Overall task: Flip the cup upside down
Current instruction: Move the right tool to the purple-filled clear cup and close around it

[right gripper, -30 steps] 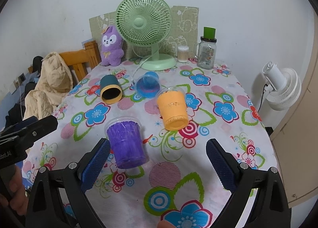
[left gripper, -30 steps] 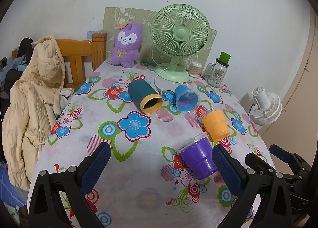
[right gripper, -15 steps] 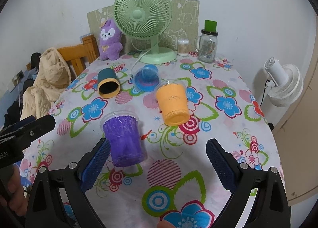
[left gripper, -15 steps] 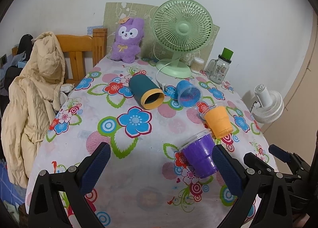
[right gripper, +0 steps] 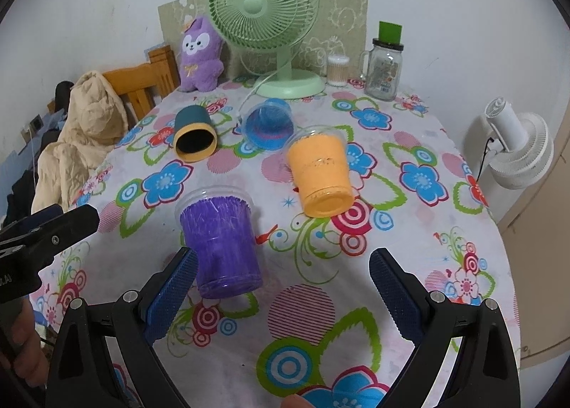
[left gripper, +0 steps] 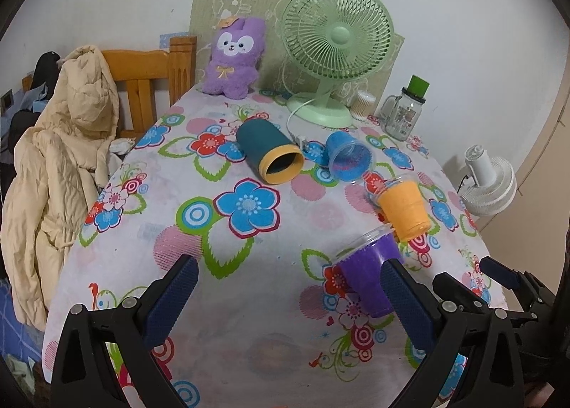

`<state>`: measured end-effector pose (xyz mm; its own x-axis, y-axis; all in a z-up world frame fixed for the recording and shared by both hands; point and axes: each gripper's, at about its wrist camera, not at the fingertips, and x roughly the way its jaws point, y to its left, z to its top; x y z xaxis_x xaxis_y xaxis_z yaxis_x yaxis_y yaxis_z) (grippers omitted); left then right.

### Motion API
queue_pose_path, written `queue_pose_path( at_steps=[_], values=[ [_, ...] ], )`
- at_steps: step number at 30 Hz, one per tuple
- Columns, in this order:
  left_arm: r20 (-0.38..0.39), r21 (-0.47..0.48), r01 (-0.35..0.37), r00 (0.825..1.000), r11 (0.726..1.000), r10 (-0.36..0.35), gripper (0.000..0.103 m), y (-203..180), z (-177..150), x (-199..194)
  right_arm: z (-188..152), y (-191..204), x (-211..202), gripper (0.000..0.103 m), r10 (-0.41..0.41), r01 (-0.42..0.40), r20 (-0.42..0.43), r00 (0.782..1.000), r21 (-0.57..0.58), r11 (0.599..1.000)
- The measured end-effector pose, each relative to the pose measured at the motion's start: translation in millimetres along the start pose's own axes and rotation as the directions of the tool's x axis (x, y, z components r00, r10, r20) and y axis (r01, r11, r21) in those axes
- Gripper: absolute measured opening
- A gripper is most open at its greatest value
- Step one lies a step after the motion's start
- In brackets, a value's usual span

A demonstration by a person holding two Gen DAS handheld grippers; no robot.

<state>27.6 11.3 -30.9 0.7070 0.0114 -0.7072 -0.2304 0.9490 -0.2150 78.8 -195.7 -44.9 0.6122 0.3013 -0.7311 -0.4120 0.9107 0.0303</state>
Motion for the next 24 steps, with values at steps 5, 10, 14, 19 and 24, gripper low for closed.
queue_pose_path(
  at_steps=[5,10,14,19,24],
  values=[
    [-0.019,-0.008,-0.018,1.000,1.000,0.018,0.103,6.2,-4.6,6.4,-1.3,6.2,13.6,0.098,0.019,-0.019,-0.024,1.000,-0.014,1.000],
    [-0.046,-0.019,-0.041,0.998,0.999,0.040,0.103,15.7,-11.4,13.5,-1.3,10.1,28.5,0.098,0.020,-0.020,-0.037,0.999,-0.011,1.000],
    [-0.070,-0.028,-0.056,0.996,0.998,0.054,0.103,22.9,-16.9,18.5,0.0,17.1,39.3,0.098,0.037,-0.038,-0.046,0.998,-0.029,0.999],
    [-0.089,-0.030,-0.064,0.994,0.998,0.061,0.103,25.9,-20.3,20.9,1.5,27.4,49.7,0.098,0.080,-0.083,-0.064,0.995,-0.050,0.995],
    [-0.100,-0.033,-0.064,0.993,0.997,0.061,0.103,27.7,-22.4,23.3,2.4,35.1,62.0,0.082,0.092,-0.100,-0.105,0.990,-0.075,0.992]
  ],
)
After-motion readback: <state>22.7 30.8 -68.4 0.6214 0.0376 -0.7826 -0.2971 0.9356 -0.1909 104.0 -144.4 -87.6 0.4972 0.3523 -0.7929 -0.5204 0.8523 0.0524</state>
